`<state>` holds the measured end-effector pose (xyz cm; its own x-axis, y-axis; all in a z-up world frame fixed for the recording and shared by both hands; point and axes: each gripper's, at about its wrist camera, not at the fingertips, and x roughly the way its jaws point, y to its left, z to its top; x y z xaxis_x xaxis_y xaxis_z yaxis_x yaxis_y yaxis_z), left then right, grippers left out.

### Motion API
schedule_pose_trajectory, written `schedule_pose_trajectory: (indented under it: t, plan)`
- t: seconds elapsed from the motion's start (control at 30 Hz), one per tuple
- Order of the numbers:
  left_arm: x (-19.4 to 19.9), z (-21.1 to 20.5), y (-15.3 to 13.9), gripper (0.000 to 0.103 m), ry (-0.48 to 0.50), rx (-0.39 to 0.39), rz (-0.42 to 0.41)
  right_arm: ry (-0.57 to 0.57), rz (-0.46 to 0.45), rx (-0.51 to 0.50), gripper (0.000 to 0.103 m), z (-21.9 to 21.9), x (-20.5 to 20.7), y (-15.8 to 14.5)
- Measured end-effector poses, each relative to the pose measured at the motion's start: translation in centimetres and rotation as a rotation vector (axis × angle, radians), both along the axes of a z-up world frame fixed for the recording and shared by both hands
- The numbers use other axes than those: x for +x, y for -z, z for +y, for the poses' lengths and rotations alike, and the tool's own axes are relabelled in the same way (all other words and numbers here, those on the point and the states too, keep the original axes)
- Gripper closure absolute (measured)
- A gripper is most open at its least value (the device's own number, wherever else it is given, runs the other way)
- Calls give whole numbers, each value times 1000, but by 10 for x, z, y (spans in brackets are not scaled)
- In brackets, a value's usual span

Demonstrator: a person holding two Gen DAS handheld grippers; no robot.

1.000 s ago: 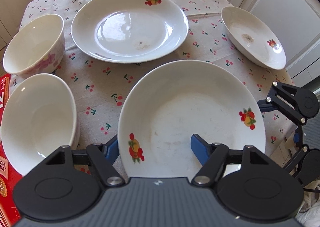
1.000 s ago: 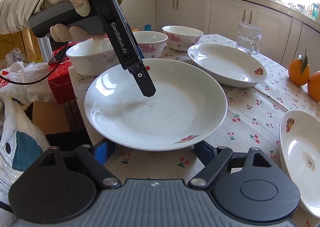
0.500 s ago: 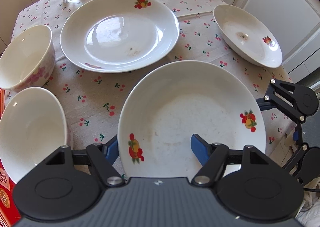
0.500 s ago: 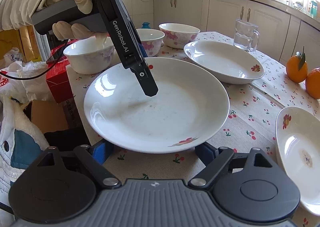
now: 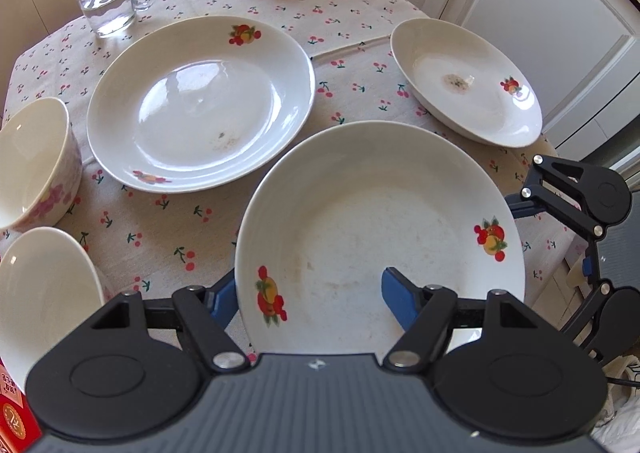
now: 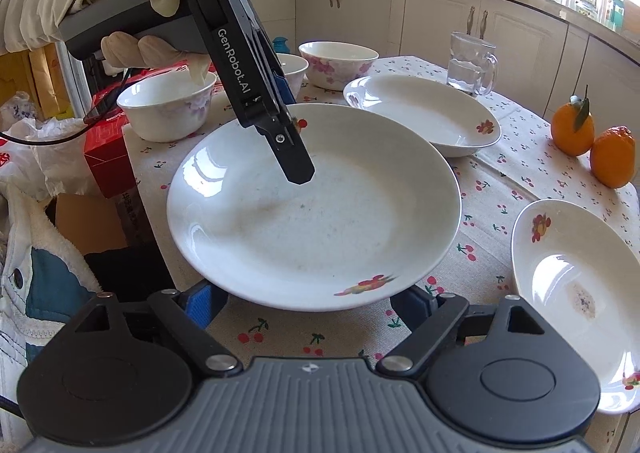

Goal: Organize plates and bowls
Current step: 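Carry the fruit-decal plate over the stained plate and lower it on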

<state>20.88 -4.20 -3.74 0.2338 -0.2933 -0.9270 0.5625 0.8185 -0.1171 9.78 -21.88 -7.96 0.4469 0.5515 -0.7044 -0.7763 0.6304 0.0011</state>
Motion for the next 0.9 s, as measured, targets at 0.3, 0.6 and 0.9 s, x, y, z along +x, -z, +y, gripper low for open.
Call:
schedule_pose_trajectory:
  t: [0.3,0.6,0.9]
  plan:
    - [8,-30,-13,31,53,-11,-30,42,-24,-16,12,-20,1,-12]
    - [24,-69,-23,31,132,-20,-51,106,-47,-43,12,-49,6,-24]
    - [42,-110,-22,31,218,-22,-65,191,-61,-50,12,-79,9,-31]
